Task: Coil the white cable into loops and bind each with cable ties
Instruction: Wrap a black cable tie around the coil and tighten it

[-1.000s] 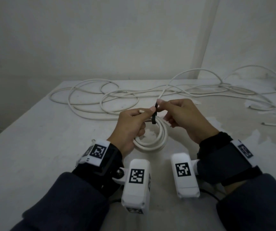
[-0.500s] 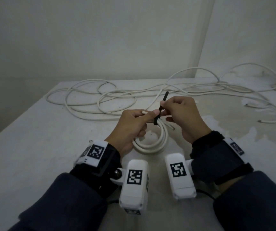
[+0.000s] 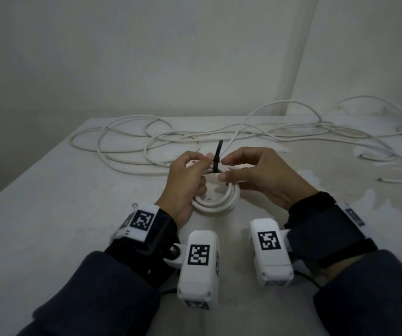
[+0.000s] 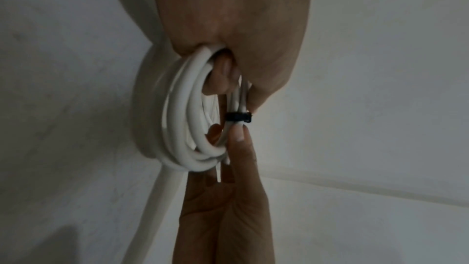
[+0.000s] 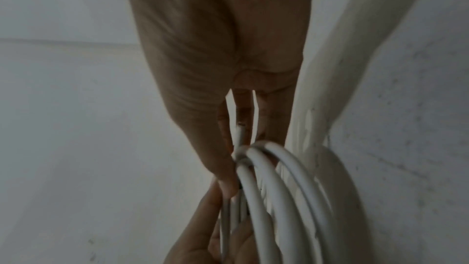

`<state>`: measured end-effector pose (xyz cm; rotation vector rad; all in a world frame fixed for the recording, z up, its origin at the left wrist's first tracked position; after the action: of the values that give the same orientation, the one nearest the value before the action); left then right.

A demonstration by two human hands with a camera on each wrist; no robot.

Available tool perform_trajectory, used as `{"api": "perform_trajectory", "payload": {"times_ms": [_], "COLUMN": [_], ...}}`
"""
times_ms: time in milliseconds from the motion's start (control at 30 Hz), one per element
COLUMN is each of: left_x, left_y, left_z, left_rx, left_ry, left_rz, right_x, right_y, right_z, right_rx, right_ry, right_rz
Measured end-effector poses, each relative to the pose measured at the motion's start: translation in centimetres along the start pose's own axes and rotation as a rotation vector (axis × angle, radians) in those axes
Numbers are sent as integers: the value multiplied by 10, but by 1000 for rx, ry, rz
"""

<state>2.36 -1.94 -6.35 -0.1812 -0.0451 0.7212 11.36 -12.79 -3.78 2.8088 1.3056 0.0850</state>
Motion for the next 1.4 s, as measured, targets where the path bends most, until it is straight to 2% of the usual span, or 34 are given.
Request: {"api": "perform_trajectory", "payload": {"times_ms": [133,367,467,567,633,733,800,933,1067,1167,1400], "left_x": [2,1,1,1,2,1,-1,-2,0,-1,-2], "left_y": [-2,-11,-12,-12,-10,-9,-8,-9,-11,-10,-16], "left_z": [-1,-3,-2,-1,0,0,-4,-3,-1,-1,5], "left_rx": [-101,-285,-386,-434,-387,-201,-69,133,75,52,192], "left_ry": [46,157,169,199,227,281,310,256,276,280,83], "left_rz": [-8,-99,-115,-191,-280,-429,-461,-373,-309,-329,-321], "right_x": [1,3,4,4,4,1,0,0,2,2,1], "right_y": [4,13,15,14,13,4,-1,-1,1,1,8], "right_z": [-4,-6,-6,-6,-6,-7,-9,-7,-4,-3,-1], "right_rx": [-49,-77,-75,-78,-101,-144,-178,-141,-34,4,50], "right_ry": [55,142,164,174,183,192,197,152,96,63,-36], "right_rz": [77,178,185,169,142,60,18,-1,35,13,66]}}
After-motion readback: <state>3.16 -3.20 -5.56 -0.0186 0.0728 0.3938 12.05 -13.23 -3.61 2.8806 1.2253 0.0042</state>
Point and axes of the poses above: each hand's wrist, its own x-axis towards the middle knuckle, its own y-axis out of the back of the hand, z = x × y, the point moved 6 cm from there along x, towards the middle knuckle, and after that the axes turned 3 degrees about x, right-handed, at the moved point
